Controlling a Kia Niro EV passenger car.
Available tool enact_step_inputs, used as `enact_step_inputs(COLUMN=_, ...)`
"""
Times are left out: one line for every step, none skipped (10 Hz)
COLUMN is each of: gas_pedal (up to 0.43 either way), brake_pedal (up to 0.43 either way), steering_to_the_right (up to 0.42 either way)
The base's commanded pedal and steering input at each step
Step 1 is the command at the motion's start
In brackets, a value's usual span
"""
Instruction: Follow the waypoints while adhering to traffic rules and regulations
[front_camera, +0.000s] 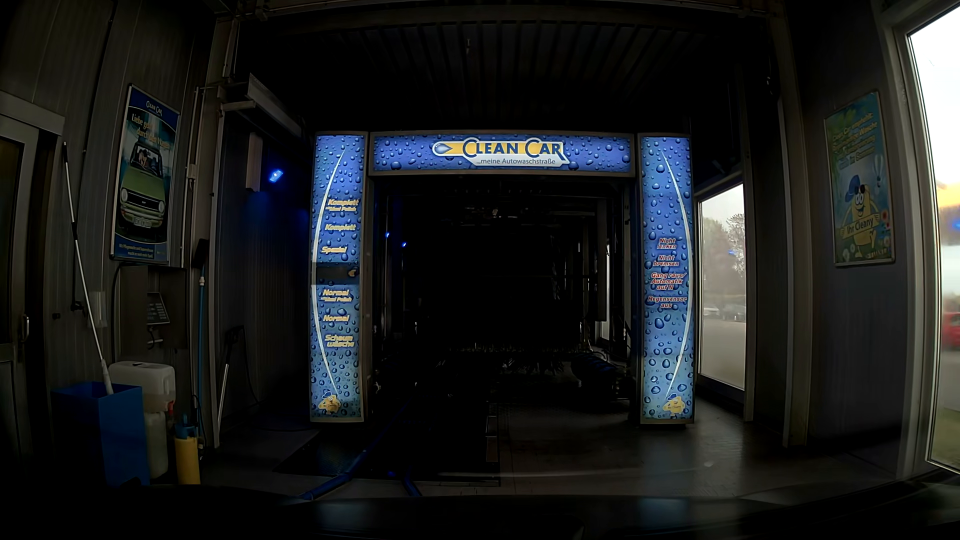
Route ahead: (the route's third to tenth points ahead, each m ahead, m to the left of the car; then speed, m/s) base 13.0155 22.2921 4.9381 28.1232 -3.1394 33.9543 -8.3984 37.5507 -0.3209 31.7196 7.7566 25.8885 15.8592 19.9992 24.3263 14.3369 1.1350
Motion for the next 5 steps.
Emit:
enact_step_inputs(gas_pedal=0.0, brake_pedal=0.195, steering_to_the_right=-0.12)
enact_step_inputs(gas_pedal=0.0, brake_pedal=0.201, steering_to_the_right=-0.109)
enact_step_inputs(gas_pedal=0.0, brake_pedal=0.207, steering_to_the_right=-0.104)
enact_step_inputs(gas_pedal=0.0, brake_pedal=0.232, steering_to_the_right=-0.099)
enact_step_inputs(gas_pedal=0.0, brake_pedal=0.262, steering_to_the_right=-0.088)
